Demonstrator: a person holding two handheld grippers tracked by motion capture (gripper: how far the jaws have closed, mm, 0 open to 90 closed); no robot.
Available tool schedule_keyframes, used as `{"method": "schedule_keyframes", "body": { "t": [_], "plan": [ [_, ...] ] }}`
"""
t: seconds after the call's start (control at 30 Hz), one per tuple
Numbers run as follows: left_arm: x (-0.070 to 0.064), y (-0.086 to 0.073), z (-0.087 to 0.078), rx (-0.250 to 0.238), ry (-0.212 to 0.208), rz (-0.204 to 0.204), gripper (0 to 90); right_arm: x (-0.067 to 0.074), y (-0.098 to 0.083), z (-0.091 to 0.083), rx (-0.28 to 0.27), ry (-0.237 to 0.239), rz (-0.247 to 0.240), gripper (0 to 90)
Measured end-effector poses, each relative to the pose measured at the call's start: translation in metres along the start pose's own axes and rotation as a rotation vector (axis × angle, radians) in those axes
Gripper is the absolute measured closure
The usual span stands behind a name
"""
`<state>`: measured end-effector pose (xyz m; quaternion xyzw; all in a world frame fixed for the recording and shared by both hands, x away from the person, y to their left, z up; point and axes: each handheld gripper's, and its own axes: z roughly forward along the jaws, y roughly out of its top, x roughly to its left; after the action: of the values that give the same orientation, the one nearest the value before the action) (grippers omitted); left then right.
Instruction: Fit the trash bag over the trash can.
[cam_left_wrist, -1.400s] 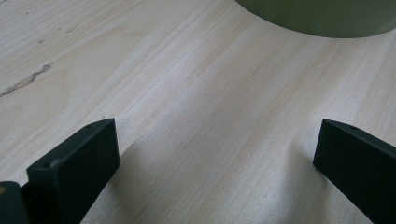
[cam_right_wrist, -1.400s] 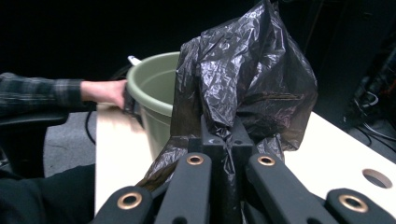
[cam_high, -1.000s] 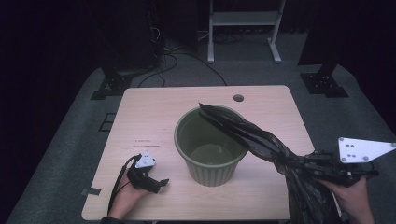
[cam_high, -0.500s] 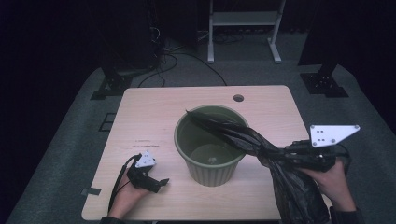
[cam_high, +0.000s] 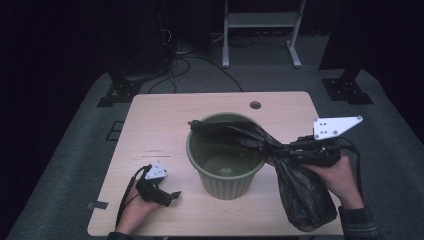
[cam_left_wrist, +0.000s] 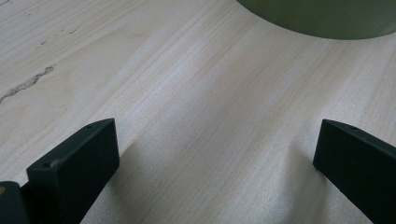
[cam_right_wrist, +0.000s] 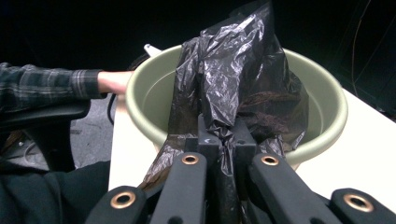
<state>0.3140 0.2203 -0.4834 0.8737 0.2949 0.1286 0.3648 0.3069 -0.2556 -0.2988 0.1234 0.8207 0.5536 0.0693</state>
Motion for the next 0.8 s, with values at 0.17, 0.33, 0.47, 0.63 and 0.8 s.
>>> {"method": "schedule_keyframes", "body": {
  "t": [0.17, 0.33, 0.47, 0.63, 0.8],
  "plan": [
    [0.000, 0.000, 0.000, 0.000, -0.001, 0.000, 0.0, -0.007, 0.006, 0.006, -0.011, 0.006, 0.010, 87.3],
    [0.000, 0.000, 0.000, -0.001, 0.000, 0.002, 0.0, -0.012, 0.012, 0.016, 0.017, 0.019, 0.012, 87.8],
    [0.000, 0.000, 0.000, -0.002, -0.001, 0.001, 0.0, -0.009, 0.013, 0.013, 0.020, 0.019, 0.007, 87.8],
    [0.000, 0.000, 0.000, -0.002, -0.001, 0.001, 0.0, -0.004, 0.008, -0.002, 0.012, 0.003, 0.003, 87.8],
    [0.000, 0.000, 0.000, 0.000, -0.001, 0.003, 0.0, 0.003, -0.004, -0.019, 0.030, -0.008, 0.009, 87.8]
  ]
}}
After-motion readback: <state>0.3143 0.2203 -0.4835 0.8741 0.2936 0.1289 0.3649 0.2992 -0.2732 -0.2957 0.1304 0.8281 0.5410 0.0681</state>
